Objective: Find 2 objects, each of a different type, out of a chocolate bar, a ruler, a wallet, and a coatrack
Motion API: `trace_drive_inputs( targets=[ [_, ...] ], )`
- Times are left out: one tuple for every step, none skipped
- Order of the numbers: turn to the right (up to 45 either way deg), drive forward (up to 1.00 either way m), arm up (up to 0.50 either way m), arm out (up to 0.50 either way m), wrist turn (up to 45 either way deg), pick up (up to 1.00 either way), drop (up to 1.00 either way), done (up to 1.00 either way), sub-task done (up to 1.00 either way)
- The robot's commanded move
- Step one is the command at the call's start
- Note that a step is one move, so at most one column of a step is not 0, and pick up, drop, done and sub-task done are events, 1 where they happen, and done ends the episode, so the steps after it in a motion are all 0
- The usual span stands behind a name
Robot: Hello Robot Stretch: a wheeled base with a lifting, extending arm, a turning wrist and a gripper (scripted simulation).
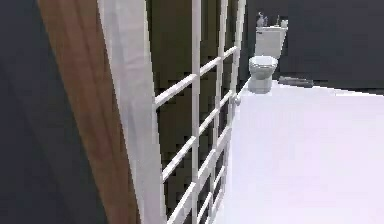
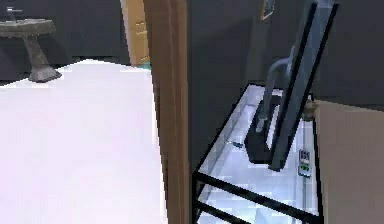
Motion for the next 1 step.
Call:
trace_drive_inputs(
  targets=[
    [45.0, 0.00, 0.00, 0.00, 0.0, 0.00, 0.00, 0.00, 0.00]
  ],
)
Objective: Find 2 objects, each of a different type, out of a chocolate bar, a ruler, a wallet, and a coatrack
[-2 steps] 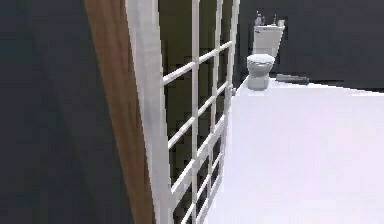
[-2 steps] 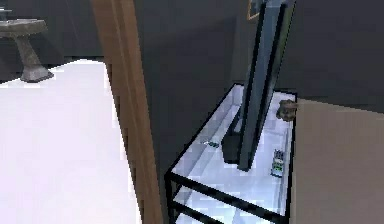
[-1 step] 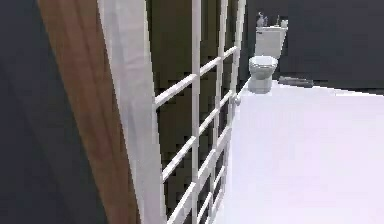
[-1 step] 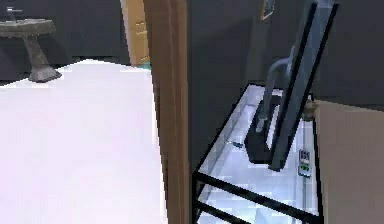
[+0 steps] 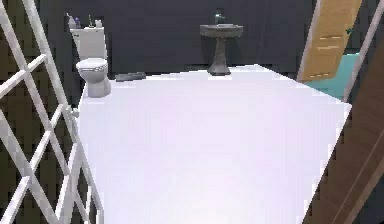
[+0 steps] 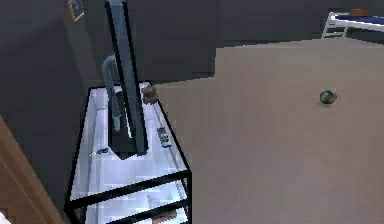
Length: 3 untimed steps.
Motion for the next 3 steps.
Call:
trace_drive_inputs(
  targets=[
    [9.0, 0.00, 0.00, 0.00, 0.0, 0.00, 0.00, 0.00, 0.00],
    [0.0, 0.55, 0.00, 0.00, 0.0, 0.00, 0.00, 0.00, 0.00],
    [-24.0, 0.00, 0.00, 0.00, 0.0, 0.00, 0.00, 0.00, 0.00]
  ],
)
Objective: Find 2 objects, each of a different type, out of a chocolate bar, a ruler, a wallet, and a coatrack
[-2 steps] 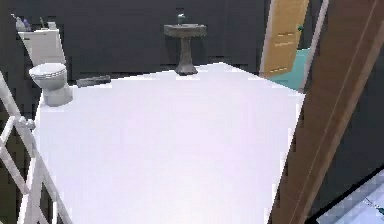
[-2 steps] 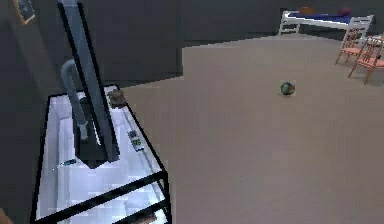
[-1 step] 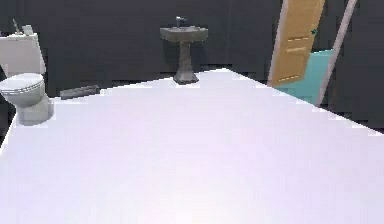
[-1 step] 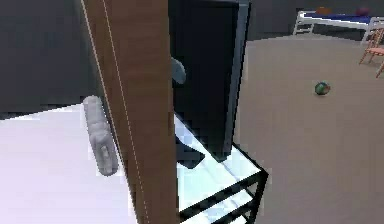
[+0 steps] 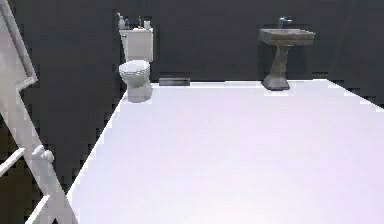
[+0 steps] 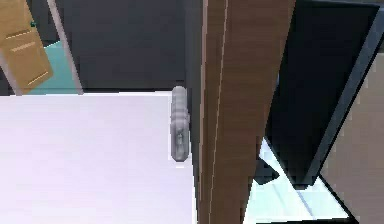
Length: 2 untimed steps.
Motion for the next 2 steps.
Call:
trace_drive_inputs(
  targets=[
    [0.0, 0.30, 0.00, 0.00, 0.0, 0.00, 0.00, 0.00, 0.00],
    [45.0, 0.00, 0.00, 0.00, 0.0, 0.00, 0.00, 0.00, 0.00]
  ],
)
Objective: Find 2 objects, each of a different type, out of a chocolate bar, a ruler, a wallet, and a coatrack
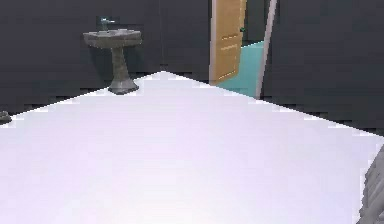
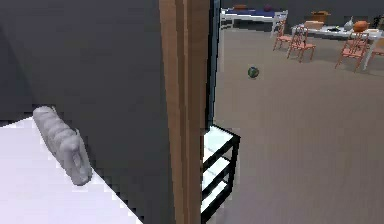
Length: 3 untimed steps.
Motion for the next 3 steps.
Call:
trace_drive_inputs(
  targets=[
    [9.0, 0.00, 0.00, 0.00, 0.0, 0.00, 0.00, 0.00, 0.00],
    [0.0, 1.00, 0.00, 0.00, 0.0, 0.00, 0.00, 0.00, 0.00],
    [0.0, 1.00, 0.00, 0.00, 0.0, 0.00, 0.00, 0.00, 0.00]
  ],
)
